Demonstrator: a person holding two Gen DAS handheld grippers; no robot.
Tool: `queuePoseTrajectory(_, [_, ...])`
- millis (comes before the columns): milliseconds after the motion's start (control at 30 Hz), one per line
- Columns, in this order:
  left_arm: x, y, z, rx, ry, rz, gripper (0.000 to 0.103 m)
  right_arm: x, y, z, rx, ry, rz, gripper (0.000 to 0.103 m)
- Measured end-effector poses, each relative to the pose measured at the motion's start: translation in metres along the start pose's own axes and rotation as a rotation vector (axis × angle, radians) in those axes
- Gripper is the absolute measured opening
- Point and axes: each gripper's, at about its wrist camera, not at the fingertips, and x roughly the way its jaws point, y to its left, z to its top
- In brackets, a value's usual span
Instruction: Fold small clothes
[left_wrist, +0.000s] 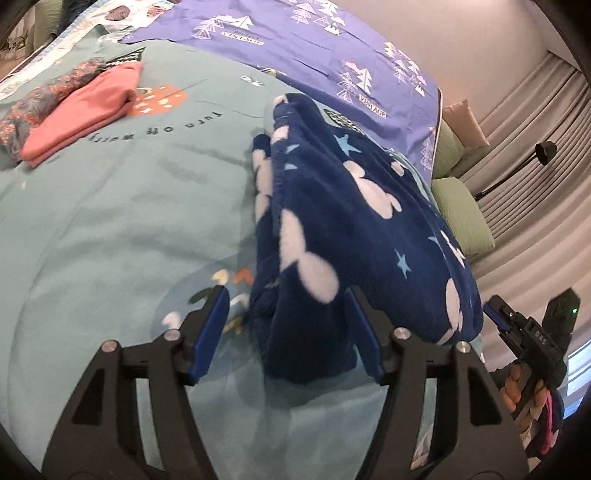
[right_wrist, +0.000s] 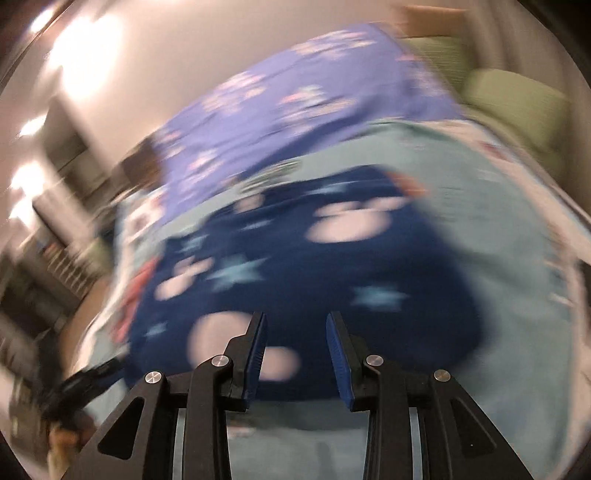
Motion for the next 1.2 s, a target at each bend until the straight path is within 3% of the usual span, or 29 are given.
queuePoseTrajectory(100, [0.017,-0.003,-0.006,0.024,0.027,0.056,0.065,0.043,0.031,-0.005,-0.095,0.091,0.049,0.033])
queuePoseTrajectory(167, [0.025,-0.001,-0.011,0.032,0.041,0.08,0.065,0.083,0.029,-0.017,-0.111,0.205,-0.051,0.032])
queuePoseTrajectory(300, [0.022,-0.01,-0.017,0.126,0.012,0.12,0.065,0.088,0.025,-0.028,-0.141,0.151,-0.067,0.031])
queuePoseTrajectory(533, [0.023,-0.01,-0.015,0.136,0.014,0.125,0.065,0.074,0.032,-0.014,-0.14,0.135,-0.02,0.032])
queuePoseTrajectory(700, [0.024,-0.01,-0.015,0.136,0.012,0.12,0.065,0.077,0.048,0.026,-0.192,0.08,-0.034,0.032])
queuePoseTrajectory(867, [0.024,-0.009,-0.015,0.141,0.01,0.115,0.065,0.112,0.045,0.065,-0.138,0.076,-0.026,0.032])
queuePoseTrajectory(1000, [0.023,-0.005,-0.012,0.129,0.015,0.074,0.065,0.189,0.015,0.063,-0.107,0.219,-0.115,0.031])
queuePoseTrajectory(1200, [0.018,0.007,0.004,0.065,0.039,-0.028,0.065,0.149,0.028,0.064,-0.157,0.147,-0.095,0.032])
